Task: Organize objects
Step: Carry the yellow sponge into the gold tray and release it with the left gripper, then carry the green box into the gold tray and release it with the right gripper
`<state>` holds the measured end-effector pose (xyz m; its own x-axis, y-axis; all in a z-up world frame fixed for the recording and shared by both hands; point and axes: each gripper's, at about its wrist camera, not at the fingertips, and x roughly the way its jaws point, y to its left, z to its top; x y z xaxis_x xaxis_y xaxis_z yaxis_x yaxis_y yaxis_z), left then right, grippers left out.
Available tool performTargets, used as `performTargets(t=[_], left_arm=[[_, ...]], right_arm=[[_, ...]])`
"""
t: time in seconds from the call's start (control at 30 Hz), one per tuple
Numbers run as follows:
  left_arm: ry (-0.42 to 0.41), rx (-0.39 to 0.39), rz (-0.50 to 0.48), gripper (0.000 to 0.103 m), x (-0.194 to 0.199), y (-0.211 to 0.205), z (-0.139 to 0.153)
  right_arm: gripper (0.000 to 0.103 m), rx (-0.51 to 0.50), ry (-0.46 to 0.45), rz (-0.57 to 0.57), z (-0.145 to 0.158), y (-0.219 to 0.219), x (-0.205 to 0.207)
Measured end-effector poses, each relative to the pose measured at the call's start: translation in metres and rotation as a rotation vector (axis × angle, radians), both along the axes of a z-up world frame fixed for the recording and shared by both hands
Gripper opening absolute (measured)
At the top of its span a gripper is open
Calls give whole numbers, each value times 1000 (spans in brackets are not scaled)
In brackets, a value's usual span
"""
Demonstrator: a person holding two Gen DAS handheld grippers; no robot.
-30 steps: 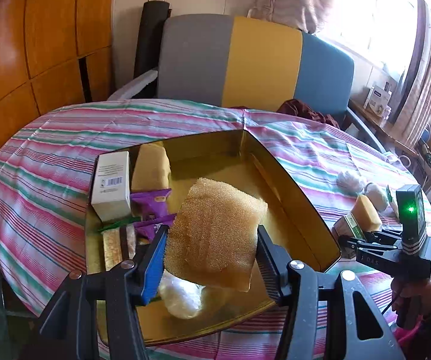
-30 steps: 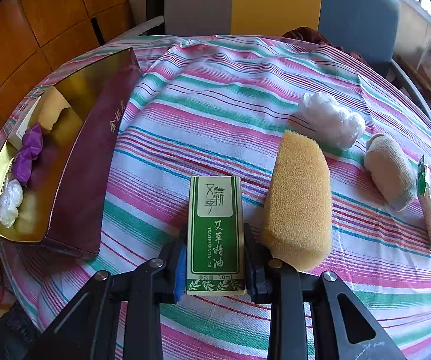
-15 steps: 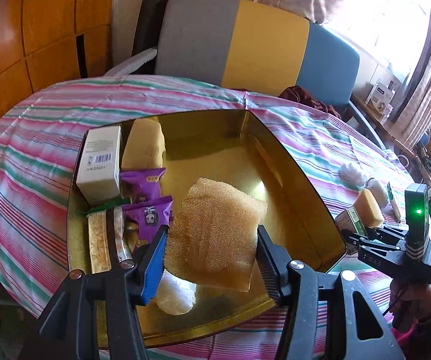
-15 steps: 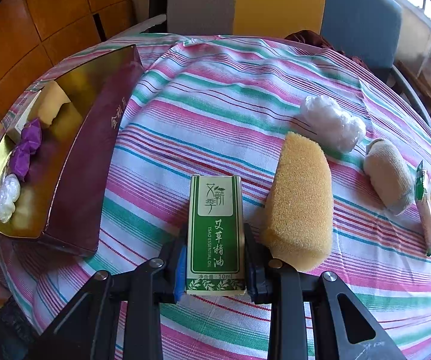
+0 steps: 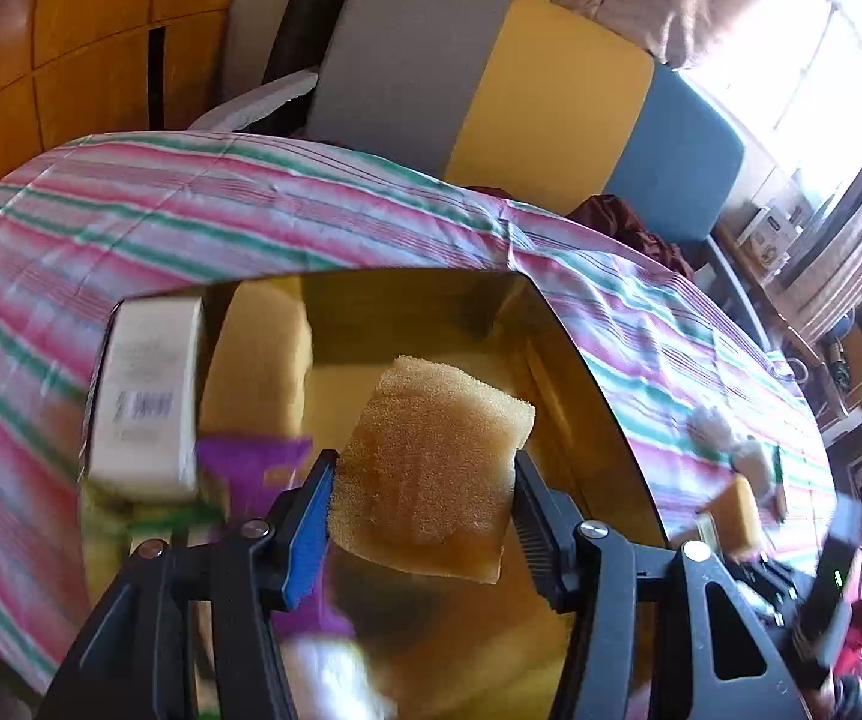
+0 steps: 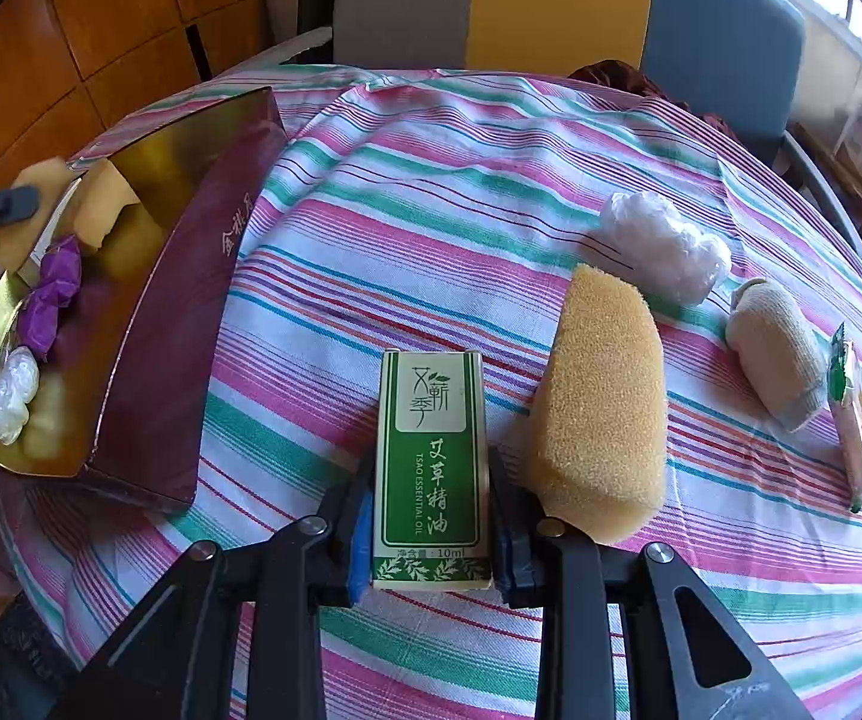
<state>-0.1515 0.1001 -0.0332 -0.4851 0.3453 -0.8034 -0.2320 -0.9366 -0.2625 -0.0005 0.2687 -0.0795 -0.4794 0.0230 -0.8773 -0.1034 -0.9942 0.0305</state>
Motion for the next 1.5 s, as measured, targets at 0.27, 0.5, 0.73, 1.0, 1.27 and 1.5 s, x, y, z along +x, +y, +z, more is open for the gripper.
performTargets(t=[0.27,0.5,0.73,1.0,1.27,1.5], left_arm=[[-68,-101,93,57,-72,8,-39],[-65,-142,74,72,-93,22,-51],[-50,-124,76,75,-84,18,-37],[115,-180,32,75,-23,8,3],[205,-186,-9,75,59,-1,24],[211,-167,39,75,97,-22,27]], right_arm=[[31,-1,-1,1,-1,1,0],[31,-1,-2,1,-1,1,0],[31,-1,-2,2,-2,1,-1],[31,14,-1,7,-3,1,2],[31,36,4,14,-3,-4,1],[31,49,12,9,-3,-6,2]])
